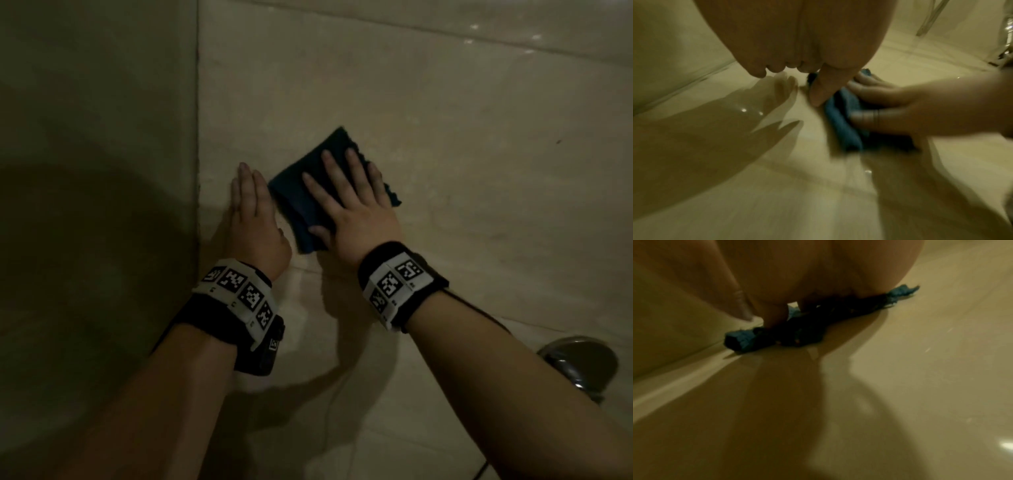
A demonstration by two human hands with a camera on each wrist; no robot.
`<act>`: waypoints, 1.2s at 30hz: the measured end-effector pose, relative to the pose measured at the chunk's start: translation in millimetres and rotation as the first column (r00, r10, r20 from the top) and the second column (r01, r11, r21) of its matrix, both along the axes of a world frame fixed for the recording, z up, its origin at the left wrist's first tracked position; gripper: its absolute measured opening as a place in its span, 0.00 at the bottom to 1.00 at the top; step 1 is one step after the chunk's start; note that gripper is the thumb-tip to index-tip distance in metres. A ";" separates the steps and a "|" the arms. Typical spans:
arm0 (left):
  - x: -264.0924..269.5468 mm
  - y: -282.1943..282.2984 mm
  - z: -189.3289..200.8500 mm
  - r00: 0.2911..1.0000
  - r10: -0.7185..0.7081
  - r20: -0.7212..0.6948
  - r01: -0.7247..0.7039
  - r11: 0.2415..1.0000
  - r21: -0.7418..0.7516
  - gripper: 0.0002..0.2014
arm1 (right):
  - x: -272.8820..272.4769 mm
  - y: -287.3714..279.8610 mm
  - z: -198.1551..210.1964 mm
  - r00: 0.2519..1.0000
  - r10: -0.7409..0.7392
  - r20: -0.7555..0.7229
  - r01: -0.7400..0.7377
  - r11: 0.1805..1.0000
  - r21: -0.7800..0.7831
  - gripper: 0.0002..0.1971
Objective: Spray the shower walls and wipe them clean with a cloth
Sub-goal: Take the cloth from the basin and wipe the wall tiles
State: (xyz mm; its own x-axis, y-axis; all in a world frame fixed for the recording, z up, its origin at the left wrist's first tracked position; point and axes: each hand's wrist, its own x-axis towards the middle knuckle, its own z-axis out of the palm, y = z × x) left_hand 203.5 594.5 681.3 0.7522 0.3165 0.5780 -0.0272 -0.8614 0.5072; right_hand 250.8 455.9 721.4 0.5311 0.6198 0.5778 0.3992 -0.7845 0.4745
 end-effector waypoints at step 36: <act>19.9 11.5 82.0 0.998 0.019 -0.055 -0.006 0.974 0.228 0.50 | 4.4 25.6 115.6 0.993 -0.018 0.114 0.001 0.989 0.147 0.37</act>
State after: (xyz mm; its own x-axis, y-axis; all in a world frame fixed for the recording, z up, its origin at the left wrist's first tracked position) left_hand 223.5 605.9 763.3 0.7824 0.1909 0.5927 0.0069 -0.9544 0.2984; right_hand 255.2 481.5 837.0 0.4614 0.5192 0.7194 0.3411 -0.8524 0.3964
